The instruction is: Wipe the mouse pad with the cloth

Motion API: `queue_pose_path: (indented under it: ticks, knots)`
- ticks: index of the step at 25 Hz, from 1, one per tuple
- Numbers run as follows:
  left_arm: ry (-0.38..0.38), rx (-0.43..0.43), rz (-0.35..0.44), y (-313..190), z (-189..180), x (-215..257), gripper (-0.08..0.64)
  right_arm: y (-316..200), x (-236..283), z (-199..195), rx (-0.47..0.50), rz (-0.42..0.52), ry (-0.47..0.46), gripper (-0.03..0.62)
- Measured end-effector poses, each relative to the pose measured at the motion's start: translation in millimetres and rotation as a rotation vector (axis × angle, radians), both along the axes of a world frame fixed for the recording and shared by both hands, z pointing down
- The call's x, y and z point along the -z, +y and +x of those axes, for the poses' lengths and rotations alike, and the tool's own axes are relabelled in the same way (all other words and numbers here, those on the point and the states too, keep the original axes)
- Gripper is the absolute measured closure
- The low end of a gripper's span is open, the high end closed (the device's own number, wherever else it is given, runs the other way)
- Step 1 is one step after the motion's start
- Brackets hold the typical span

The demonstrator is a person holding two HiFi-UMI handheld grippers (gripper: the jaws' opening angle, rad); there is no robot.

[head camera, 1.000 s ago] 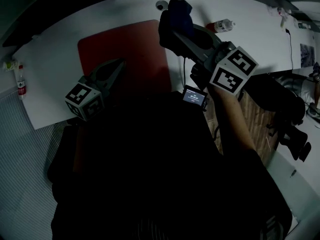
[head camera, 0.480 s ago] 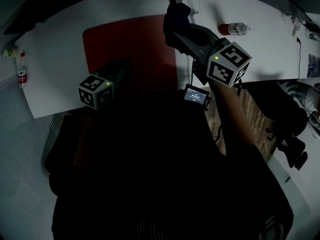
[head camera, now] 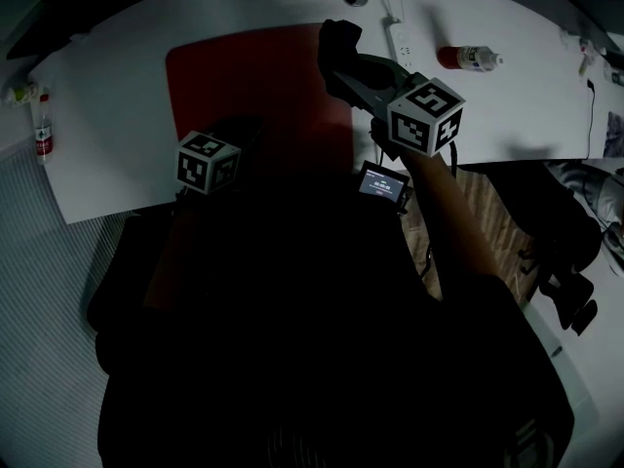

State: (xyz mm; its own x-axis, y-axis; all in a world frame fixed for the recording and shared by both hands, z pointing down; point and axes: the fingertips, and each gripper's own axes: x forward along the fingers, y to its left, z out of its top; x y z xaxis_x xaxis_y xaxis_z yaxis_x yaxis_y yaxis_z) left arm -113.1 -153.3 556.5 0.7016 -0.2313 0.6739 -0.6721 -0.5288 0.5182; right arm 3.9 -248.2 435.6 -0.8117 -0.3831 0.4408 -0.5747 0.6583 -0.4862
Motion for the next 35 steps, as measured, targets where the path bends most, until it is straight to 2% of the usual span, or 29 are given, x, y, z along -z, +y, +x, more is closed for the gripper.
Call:
queue_pose_path:
  ticks: [8, 13, 15, 20, 24, 27, 35]
  knots:
    - [-0.047, 0.024, -0.03, -3.9, -9.5, -36.6, 0.552, 9.8, -39.8, -9.1, 0.054, -0.048, 0.053, 0.525]
    - [-0.091, -0.02, -0.103, -5.3, -7.8, -59.6, 0.552, 17.8, -73.1, -13.2, 0.105, -0.099, 0.105, 0.525]
    - [-0.13, -0.042, -0.119, -5.9, -7.9, -69.4, 0.552, 22.5, -86.9, -14.2, 0.128, -0.124, 0.126, 0.525]
    - [-0.256, -0.086, -0.101, -8.6, -12.2, -92.6, 0.552, 30.9, -114.7, -15.2, 0.172, -0.168, 0.16, 0.525]
    - [-0.344, -0.054, -0.122, -4.3, -24.0, -109.6, 0.552, 37.9, -125.3, -15.9, 0.203, -0.193, 0.184, 0.525]
    - [-0.336, -0.025, -0.143, -2.2, -26.7, -114.6, 0.552, 42.3, -128.4, -19.7, 0.23, -0.201, 0.195, 0.525]
    - [-0.349, -0.037, -0.137, -3.9, -25.3, -114.7, 0.552, 21.5, -133.2, -18.3, 0.252, -0.167, 0.221, 0.523]
